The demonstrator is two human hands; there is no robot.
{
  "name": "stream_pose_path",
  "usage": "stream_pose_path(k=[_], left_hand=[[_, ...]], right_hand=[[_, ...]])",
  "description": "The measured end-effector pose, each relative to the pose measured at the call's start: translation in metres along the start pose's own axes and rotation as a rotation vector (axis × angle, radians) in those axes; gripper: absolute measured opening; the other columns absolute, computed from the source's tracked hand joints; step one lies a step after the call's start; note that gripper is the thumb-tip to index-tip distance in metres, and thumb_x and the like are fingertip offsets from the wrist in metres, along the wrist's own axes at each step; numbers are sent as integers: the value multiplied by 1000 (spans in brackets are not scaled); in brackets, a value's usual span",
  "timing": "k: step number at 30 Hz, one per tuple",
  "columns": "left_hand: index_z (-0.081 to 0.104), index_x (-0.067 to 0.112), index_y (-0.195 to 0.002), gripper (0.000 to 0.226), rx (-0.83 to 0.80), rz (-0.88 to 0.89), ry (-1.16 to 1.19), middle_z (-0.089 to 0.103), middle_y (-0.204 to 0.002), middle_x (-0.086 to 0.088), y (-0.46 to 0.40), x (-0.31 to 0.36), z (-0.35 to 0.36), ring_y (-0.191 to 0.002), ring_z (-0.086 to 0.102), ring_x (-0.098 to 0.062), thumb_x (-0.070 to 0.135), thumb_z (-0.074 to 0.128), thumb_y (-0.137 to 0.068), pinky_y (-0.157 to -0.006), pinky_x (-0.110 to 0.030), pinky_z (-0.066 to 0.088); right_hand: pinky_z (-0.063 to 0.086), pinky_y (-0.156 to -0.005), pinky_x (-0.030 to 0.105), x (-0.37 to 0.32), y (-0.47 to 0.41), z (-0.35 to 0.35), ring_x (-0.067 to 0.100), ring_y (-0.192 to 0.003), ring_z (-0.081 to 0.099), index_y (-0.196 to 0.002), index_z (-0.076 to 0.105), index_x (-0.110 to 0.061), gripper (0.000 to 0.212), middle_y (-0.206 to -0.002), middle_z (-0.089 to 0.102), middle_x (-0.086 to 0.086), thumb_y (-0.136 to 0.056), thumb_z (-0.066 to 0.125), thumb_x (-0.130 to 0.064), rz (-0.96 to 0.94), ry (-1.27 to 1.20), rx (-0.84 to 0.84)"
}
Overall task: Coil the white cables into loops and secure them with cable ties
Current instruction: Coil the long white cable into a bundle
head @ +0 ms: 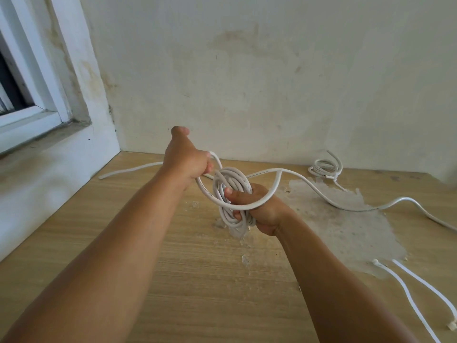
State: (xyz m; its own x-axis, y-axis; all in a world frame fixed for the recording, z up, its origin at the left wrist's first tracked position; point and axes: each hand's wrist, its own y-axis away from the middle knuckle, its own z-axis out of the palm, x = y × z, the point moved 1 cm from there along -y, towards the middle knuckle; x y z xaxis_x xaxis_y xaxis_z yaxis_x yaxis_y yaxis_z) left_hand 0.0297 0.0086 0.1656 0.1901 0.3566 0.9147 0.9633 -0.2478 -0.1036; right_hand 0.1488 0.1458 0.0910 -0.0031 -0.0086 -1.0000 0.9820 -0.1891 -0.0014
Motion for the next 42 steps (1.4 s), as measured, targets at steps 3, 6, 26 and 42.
stream_pose_path(k=[3,6,26,42], left_hand=[[30,31,-148,63,49,135,9,72,-101,1,15,1,7,-72,72,-13,13,63,-98,-60,-26,52],[26,33,-152,63,38,303,-45,72,-91,1,30,-5,17,-72,69,-16,14,57,-100,-68,-31,54],[60,35,-121,19,-197,311,114,66,-78,10,115,-20,62,-65,64,-7,31,52,-105,-60,-18,49],[63,5,-93,25,-762,-212,733,46,-64,-1,107,-49,52,-50,37,-11,20,48,-106,-50,-26,41]], right_hand=[[53,-61,30,-5,-4,4,20,-63,59,-90,68,1,43,-70,61,10,-80,78,-39,25,-32,35],[53,-56,29,-9,-9,2,18,-54,57,-85,69,-4,35,-63,60,7,-83,77,-38,52,-152,98],[57,-62,37,-17,-8,-4,22,-57,65,-90,68,-7,77,-63,63,5,-69,66,-81,76,-416,463],[50,-59,33,-29,-4,-29,17,-53,55,-79,63,-8,18,-62,60,4,-91,73,-17,82,-523,526]])
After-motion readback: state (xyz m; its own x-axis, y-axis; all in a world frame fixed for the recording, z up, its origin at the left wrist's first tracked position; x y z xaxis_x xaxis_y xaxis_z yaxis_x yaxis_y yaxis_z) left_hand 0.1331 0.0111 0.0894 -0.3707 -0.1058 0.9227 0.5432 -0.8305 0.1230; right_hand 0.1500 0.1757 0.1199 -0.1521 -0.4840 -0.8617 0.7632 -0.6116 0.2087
